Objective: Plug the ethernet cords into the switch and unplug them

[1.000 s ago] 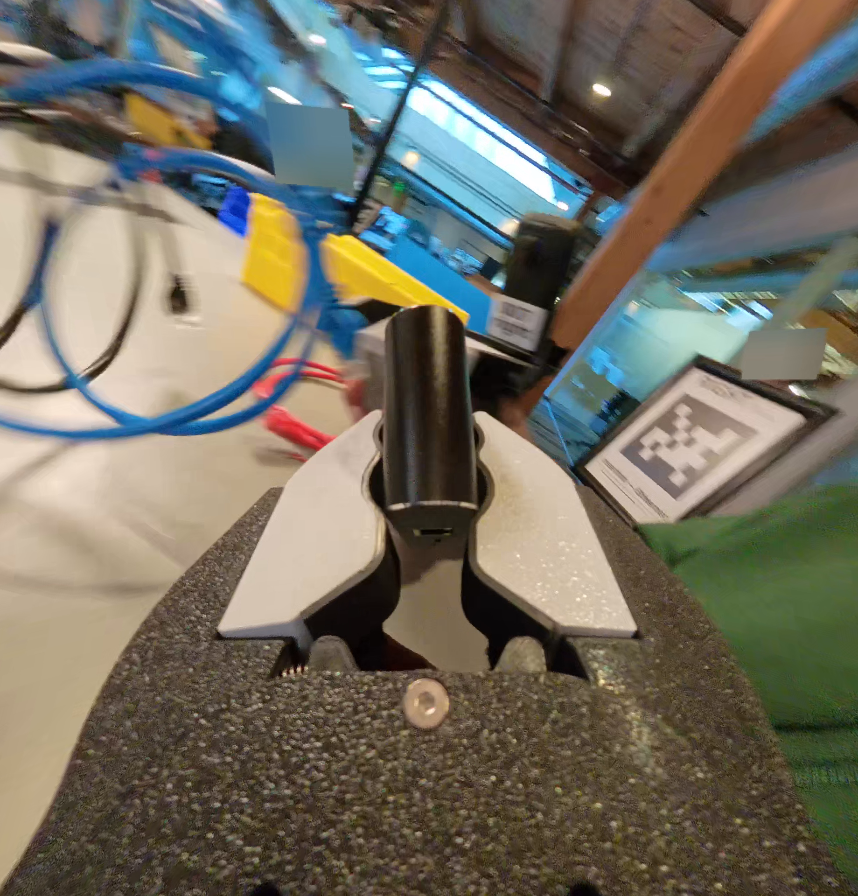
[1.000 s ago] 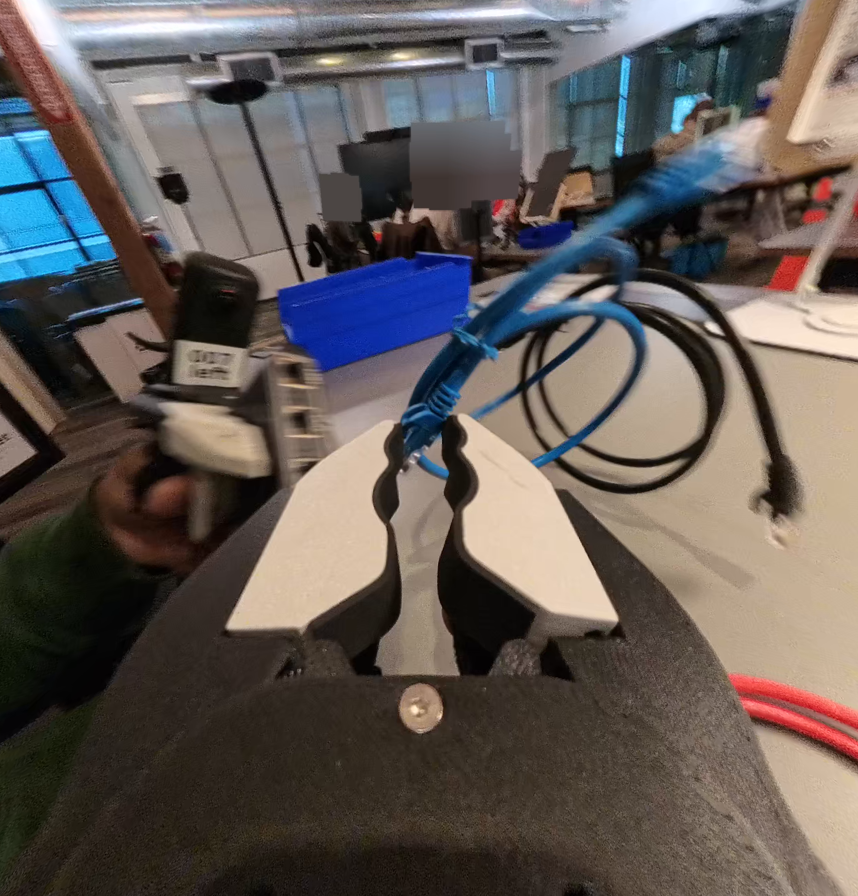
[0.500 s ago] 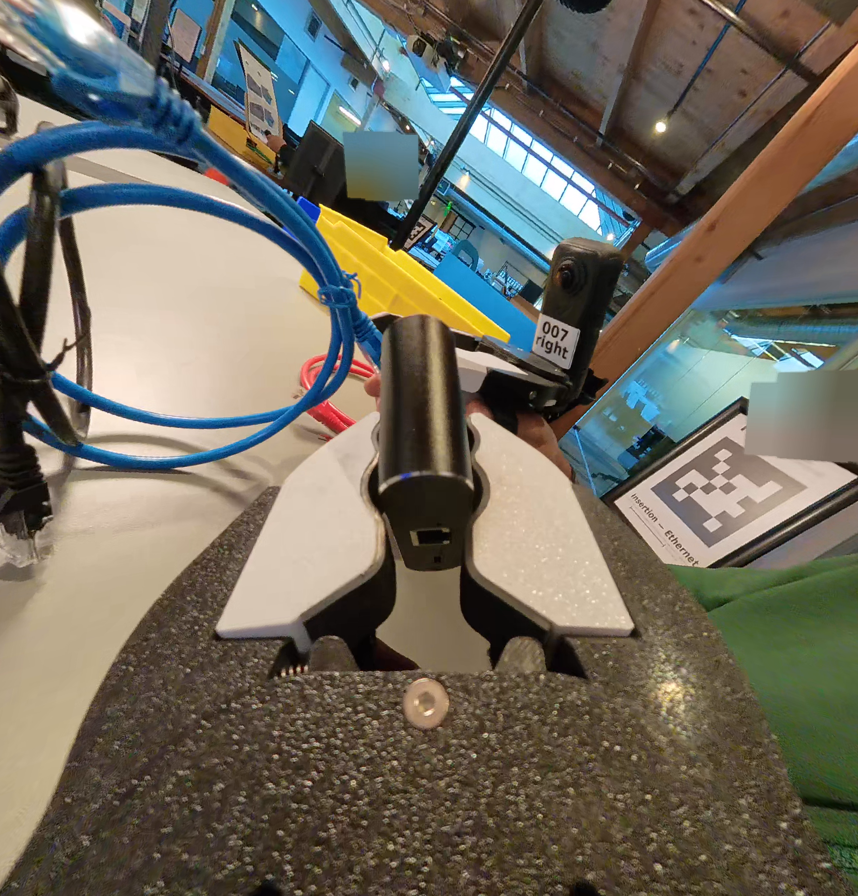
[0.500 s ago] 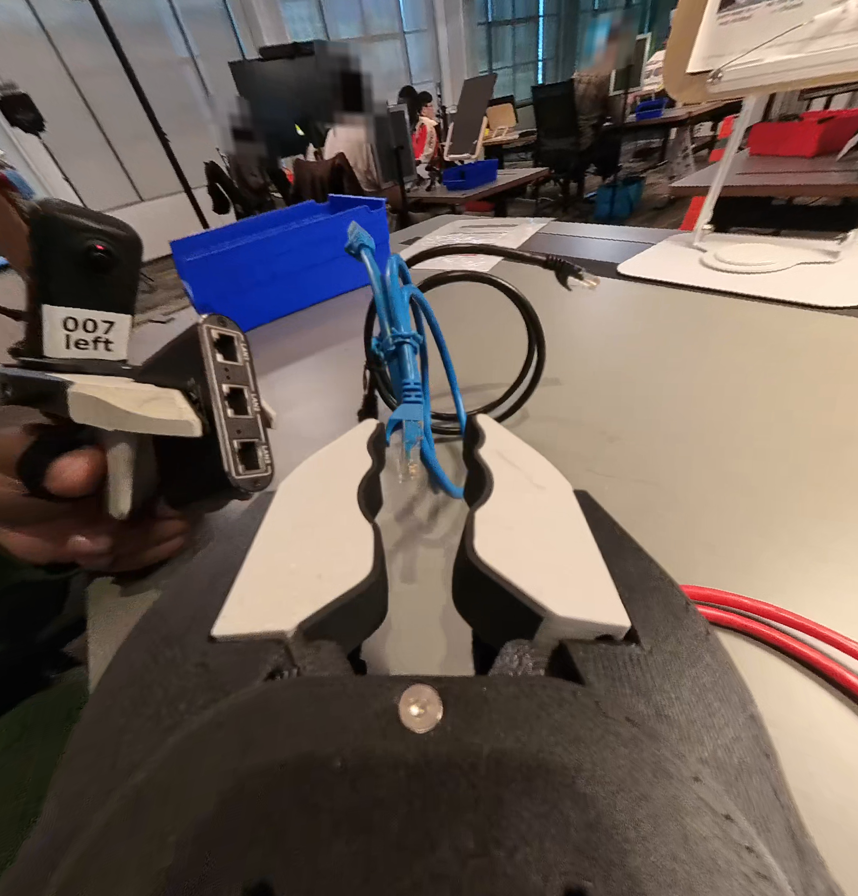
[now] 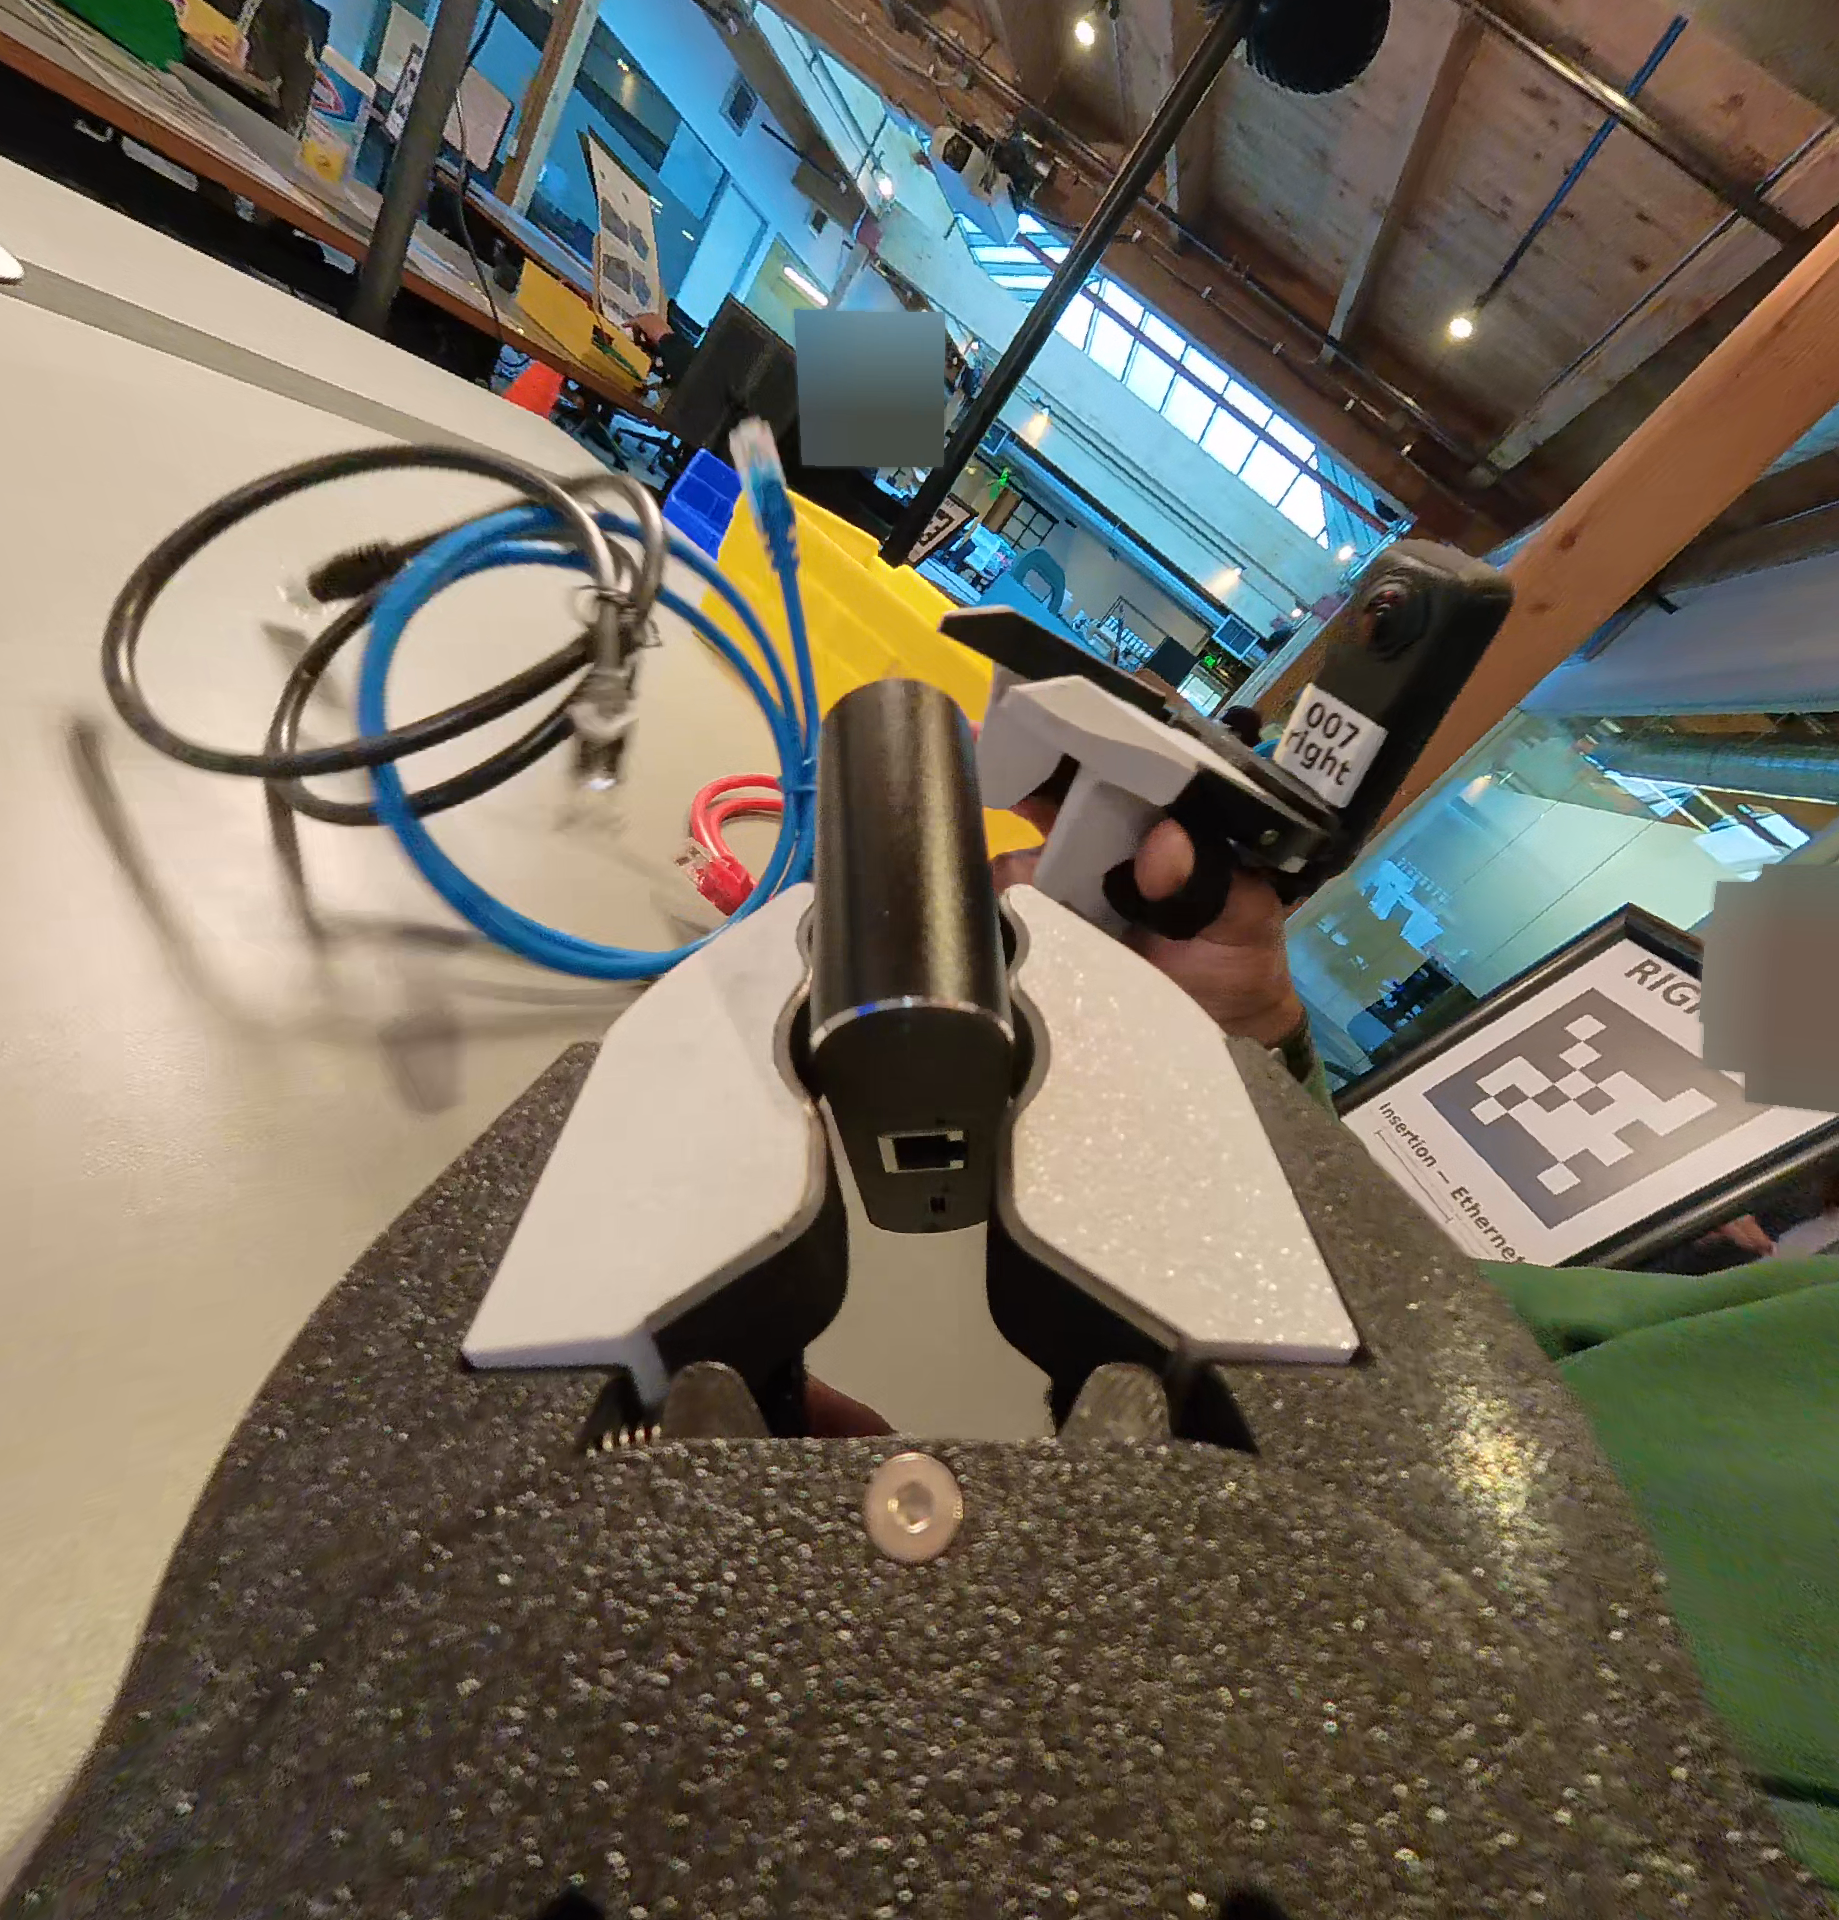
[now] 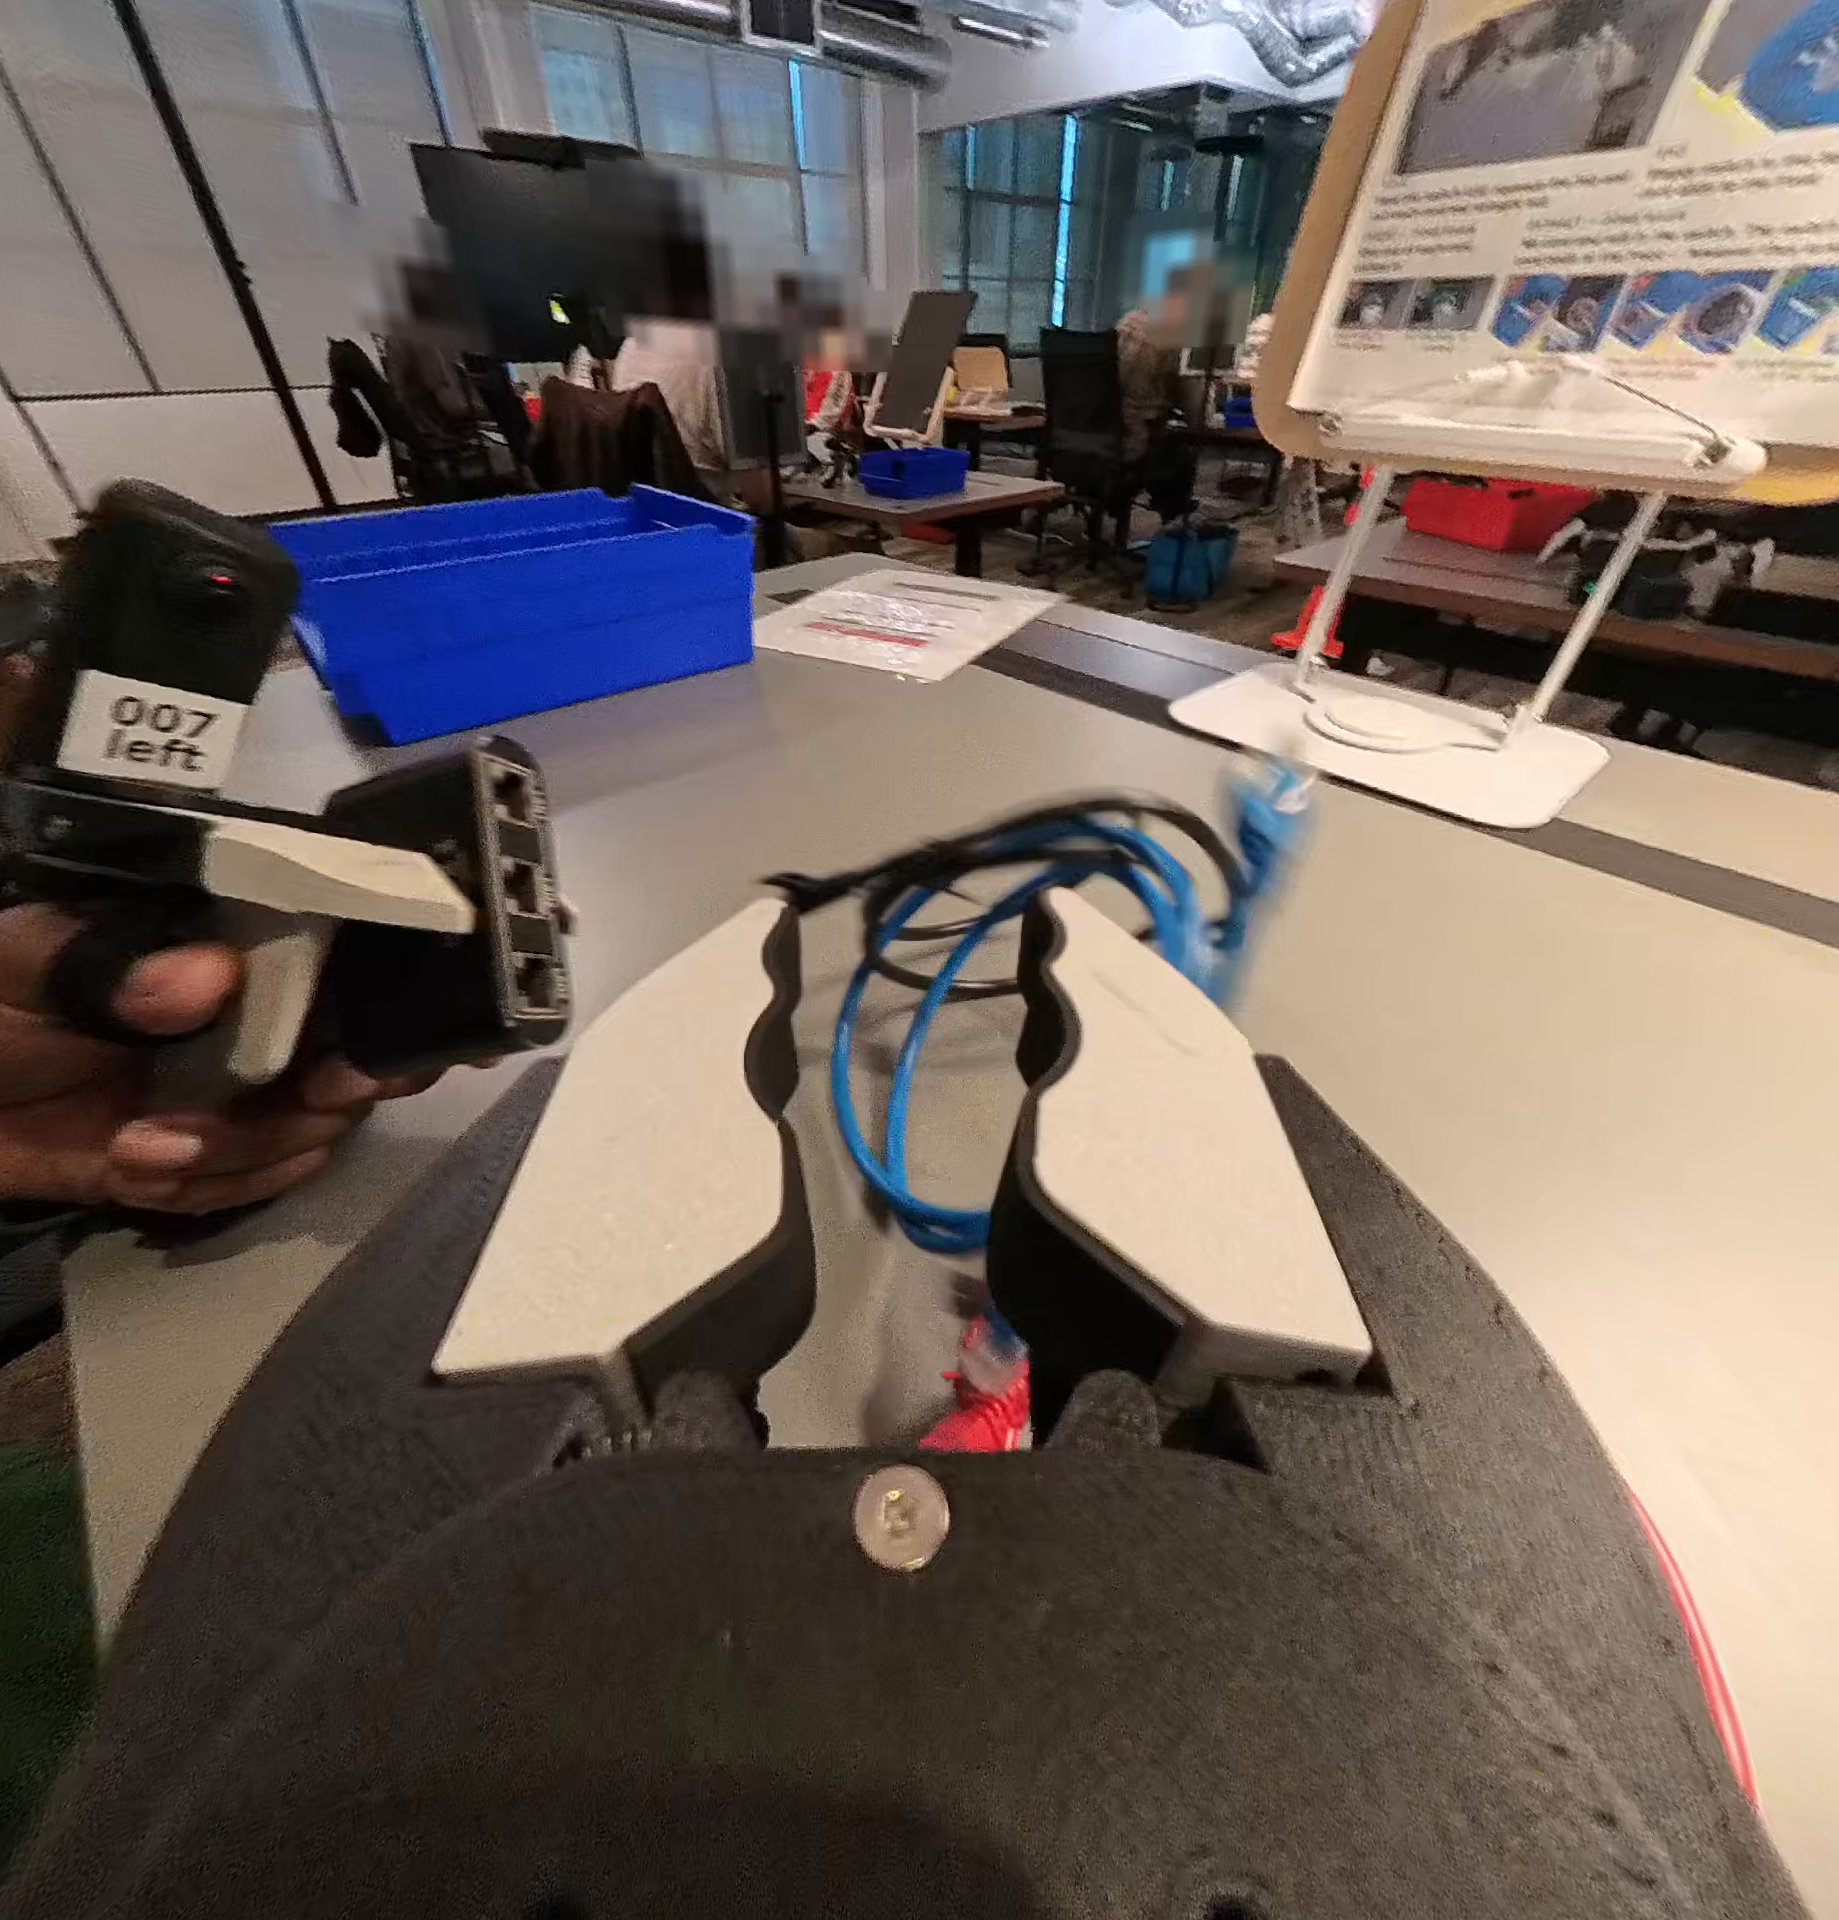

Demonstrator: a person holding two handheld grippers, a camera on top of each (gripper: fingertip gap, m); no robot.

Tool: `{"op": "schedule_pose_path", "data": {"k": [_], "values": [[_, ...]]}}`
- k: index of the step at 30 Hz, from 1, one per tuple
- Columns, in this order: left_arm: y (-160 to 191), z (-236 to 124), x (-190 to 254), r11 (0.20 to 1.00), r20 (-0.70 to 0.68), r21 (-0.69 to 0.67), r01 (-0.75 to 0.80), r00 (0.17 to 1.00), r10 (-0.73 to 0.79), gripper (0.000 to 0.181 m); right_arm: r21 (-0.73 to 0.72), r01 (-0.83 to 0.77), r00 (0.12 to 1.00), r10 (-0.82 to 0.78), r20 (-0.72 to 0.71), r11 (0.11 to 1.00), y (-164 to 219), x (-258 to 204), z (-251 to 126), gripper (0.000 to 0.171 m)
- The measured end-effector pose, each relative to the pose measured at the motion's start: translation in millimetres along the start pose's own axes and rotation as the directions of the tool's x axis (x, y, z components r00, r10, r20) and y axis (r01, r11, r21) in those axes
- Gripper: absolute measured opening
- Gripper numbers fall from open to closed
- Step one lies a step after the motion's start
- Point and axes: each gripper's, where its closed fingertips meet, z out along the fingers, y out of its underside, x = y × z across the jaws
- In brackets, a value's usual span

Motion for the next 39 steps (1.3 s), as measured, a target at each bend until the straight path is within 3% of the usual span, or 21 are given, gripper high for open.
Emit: {"op": "schedule_pose_path", "data": {"k": [8, 16, 22, 28, 39], "values": [[-9.3, -2.1, 5.1, 0.997, -0.031, 0.076, -0.018, 0.999, 0.02, 0.028, -0.063, 0.141, 0.954, -0.118, 0.277, 0.988, 20.8, -68.9, 13.1, 0.041], [-11.0, -3.7, 35.7, 0.984, -0.19, 0.124, -0.128, 0.97, 0.15, 0.028, -0.099, -0.009, 0.852, 0.059, 0.52, 0.995, 28.0, -118.4, 13.6, 0.043], [-3.6, -1.8, 49.4, 0.974, -0.233, 0.101, -0.204, 0.947, 0.223, 0.028, -0.128, -0.027, 0.807, 0.097, 0.582, 0.991, 33.6, -133.4, 12.6, 0.036], [-4.6, -2.5, 48.5, 0.956, -0.191, 0.105, -0.275, 0.937, 0.291, 0.038, -0.116, 0.072, 0.821, 0.007, 0.571, 0.991, 38.4, -128.6, 10.5, 0.027], [1.8, -3.6, 56.1, 0.907, -0.191, 0.081, -0.414, 0.886, 0.422, 0.028, -0.096, 0.15, 0.823, -0.071, 0.564, 0.984, 39.4, -119.4, 2.7, 0.032]]}}
